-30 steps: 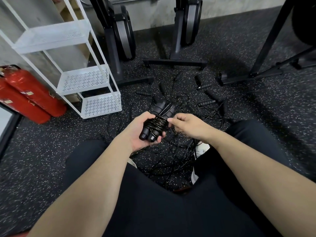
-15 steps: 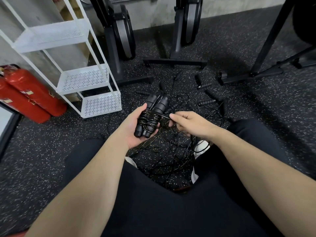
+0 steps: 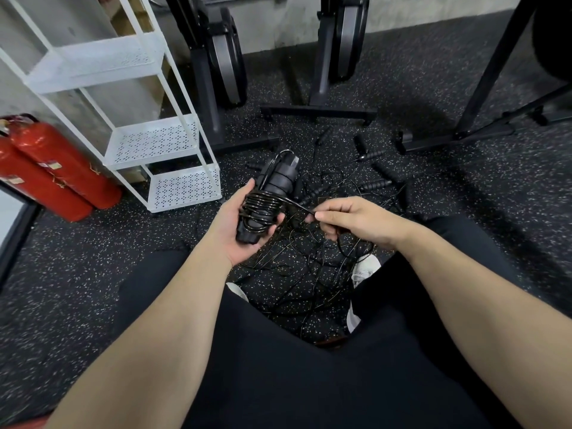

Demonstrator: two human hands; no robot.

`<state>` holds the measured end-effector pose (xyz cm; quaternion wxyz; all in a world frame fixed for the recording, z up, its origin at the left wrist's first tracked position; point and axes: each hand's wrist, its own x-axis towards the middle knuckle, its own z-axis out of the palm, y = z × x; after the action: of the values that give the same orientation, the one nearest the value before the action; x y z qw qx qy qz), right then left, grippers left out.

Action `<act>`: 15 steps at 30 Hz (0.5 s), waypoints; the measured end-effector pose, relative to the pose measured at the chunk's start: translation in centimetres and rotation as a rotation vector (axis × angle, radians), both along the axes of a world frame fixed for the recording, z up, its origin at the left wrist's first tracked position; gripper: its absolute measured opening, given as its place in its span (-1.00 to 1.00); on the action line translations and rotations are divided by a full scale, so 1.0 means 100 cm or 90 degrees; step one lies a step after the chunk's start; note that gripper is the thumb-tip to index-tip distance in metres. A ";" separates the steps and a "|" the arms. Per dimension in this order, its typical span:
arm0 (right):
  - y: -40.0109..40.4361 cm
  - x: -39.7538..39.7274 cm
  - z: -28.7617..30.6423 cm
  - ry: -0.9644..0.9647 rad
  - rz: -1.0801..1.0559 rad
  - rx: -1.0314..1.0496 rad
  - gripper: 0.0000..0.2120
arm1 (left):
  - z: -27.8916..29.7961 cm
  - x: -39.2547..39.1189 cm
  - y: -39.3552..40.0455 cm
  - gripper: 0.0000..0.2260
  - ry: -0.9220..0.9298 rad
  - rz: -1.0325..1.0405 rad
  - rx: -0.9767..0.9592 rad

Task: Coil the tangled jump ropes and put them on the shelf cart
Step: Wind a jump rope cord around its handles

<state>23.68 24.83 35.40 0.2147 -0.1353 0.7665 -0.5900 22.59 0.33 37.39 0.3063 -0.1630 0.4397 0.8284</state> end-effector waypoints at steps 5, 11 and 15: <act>0.000 0.000 -0.005 0.010 -0.023 0.095 -0.82 | -0.001 0.004 0.003 -0.53 0.011 -0.089 -0.020; -0.001 0.005 -0.005 -0.015 -0.056 0.180 -0.70 | 0.000 0.006 0.007 -0.47 0.015 -0.173 -0.106; 0.002 0.002 -0.006 -0.036 -0.078 0.205 -0.49 | -0.003 0.006 0.007 -0.47 0.031 -0.221 -0.141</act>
<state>23.86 25.02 34.75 0.2188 -0.0358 0.8514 -0.4753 23.23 1.01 37.14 0.4138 -0.0975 0.5568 0.7136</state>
